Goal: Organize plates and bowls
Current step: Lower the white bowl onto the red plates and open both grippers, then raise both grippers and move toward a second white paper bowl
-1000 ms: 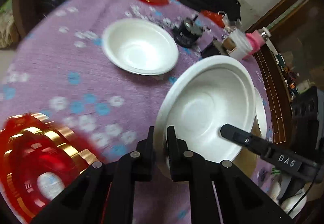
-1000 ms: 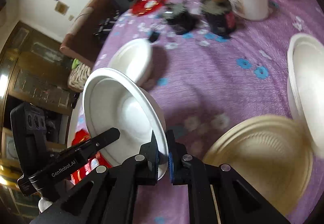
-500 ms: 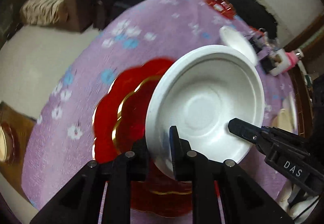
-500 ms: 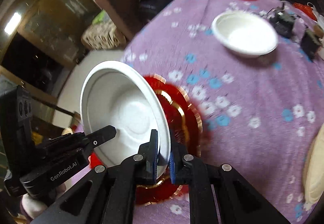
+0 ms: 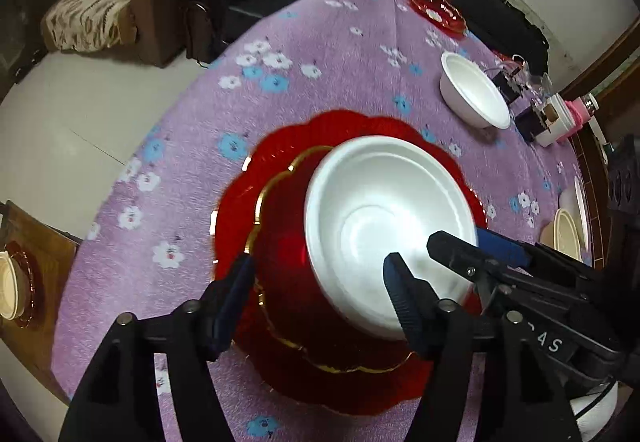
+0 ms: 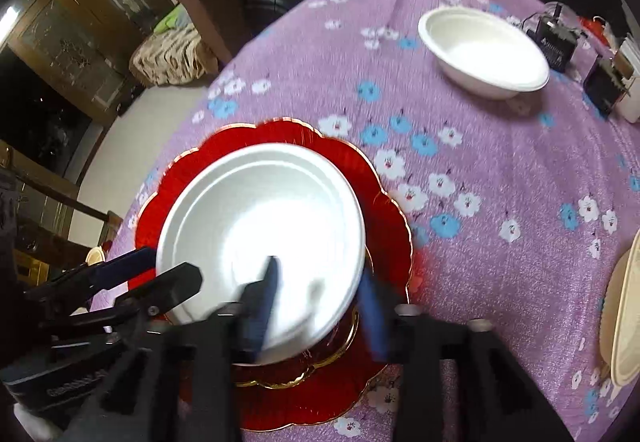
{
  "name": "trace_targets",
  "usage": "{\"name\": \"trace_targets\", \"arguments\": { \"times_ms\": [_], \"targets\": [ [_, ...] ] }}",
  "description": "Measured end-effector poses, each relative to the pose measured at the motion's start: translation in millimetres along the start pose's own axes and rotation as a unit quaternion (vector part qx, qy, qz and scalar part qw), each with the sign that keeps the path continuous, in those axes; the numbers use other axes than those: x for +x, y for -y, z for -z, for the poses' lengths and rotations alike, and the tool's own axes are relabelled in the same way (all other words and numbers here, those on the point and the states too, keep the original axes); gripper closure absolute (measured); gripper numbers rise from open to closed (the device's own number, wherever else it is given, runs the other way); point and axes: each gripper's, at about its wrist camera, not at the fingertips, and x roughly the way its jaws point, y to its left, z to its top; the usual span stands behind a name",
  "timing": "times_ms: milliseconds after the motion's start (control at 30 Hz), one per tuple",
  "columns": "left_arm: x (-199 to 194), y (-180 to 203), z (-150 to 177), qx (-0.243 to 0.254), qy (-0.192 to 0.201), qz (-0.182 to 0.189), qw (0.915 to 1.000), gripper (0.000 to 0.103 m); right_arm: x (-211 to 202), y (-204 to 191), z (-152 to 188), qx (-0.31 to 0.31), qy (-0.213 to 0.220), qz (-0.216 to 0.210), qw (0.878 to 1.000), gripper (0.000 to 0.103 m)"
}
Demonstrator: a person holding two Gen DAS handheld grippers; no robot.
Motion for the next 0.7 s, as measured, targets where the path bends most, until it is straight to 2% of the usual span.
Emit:
{"name": "trace_targets", "arguments": {
  "times_ms": [133, 267, 367, 433, 467, 500, 567, 633, 700],
  "targets": [
    [-19.4, -5.8, 9.3, -0.015, 0.022, 0.017, 0.9995, 0.036, -7.8, -1.1, 8.8, -0.006, 0.026, 0.003, 1.000, 0.044],
    [-49.1, -9.5, 28.9, -0.031, 0.066, 0.048, 0.9962, 0.035, -33.6, 1.7, 24.8, -0.010, 0.072, 0.001, 0.997, 0.044],
    [-74.5, 8.0, 44.2, -0.016, 0.112, 0.037, 0.9929, 0.034, -57.2, 1.8, 36.8, -0.012, 0.114, -0.001, 0.993, 0.044],
    [-93.2, 26.1, 54.7, -0.003, 0.161, 0.004, 0.9870, 0.024, -82.4, 6.3, 51.4, -0.010, 0.154, 0.003, 0.988, 0.044],
    [-101.9, 35.4, 61.1, 0.006, 0.187, -0.013, 0.9822, 0.020, -99.2, 9.3, 62.3, -0.008, 0.184, 0.010, 0.983, 0.044],
    [-114.5, 50.5, 71.1, 0.020, 0.227, -0.029, 0.9732, 0.014, -107.2, 8.4, 67.1, -0.009, 0.203, 0.018, 0.979, 0.044],
    [-132.9, 72.2, 86.8, 0.042, 0.280, -0.029, 0.9586, 0.013, -131.9, 9.7, 84.1, -0.015, 0.249, 0.050, 0.967, 0.044],
    [-148.8, 94.1, 98.1, 0.068, 0.307, -0.002, 0.9493, 0.013, -161.5, 10.6, 105.5, -0.020, 0.307, 0.102, 0.946, 0.041],
    [-164.2, 112.7, 108.2, 0.091, 0.322, 0.038, 0.9417, 0.013, -185.2, 12.0, 121.5, -0.021, 0.352, 0.139, 0.925, 0.022]
  ]
}}
